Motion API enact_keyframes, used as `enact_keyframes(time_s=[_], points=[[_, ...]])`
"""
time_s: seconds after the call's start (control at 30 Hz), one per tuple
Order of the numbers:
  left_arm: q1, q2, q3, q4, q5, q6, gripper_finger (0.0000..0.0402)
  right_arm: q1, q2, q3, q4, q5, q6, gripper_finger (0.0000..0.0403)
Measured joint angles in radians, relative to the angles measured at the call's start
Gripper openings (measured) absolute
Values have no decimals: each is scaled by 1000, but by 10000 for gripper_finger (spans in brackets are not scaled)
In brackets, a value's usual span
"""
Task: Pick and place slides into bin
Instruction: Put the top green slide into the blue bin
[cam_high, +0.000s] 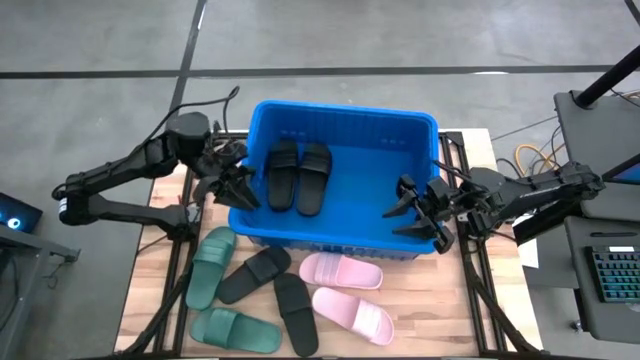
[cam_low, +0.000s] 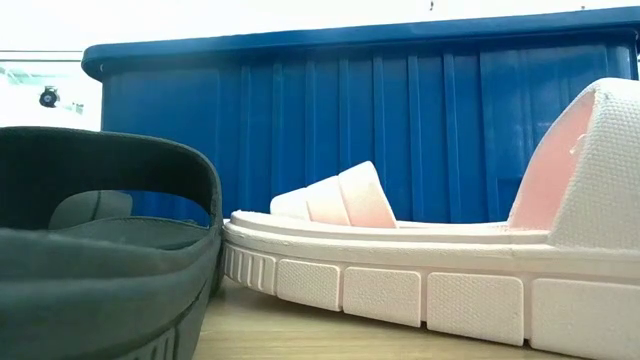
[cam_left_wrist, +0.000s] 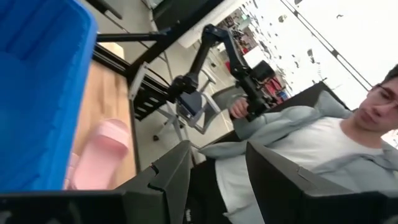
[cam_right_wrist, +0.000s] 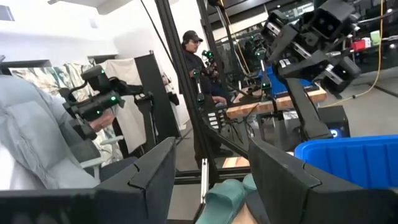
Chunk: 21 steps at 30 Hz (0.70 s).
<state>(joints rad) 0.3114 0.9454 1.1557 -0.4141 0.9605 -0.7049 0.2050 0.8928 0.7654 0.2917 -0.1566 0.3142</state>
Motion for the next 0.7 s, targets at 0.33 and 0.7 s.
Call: enact_keyframes(time_s=[0.33, 0.7], points=[[-106, -8, 0, 1, -34, -90, 141, 0, 0, 0, 0, 0, -3, 192], [-239, -5, 0, 0, -95, -278, 141, 0, 0, 0, 0, 0, -3, 192]])
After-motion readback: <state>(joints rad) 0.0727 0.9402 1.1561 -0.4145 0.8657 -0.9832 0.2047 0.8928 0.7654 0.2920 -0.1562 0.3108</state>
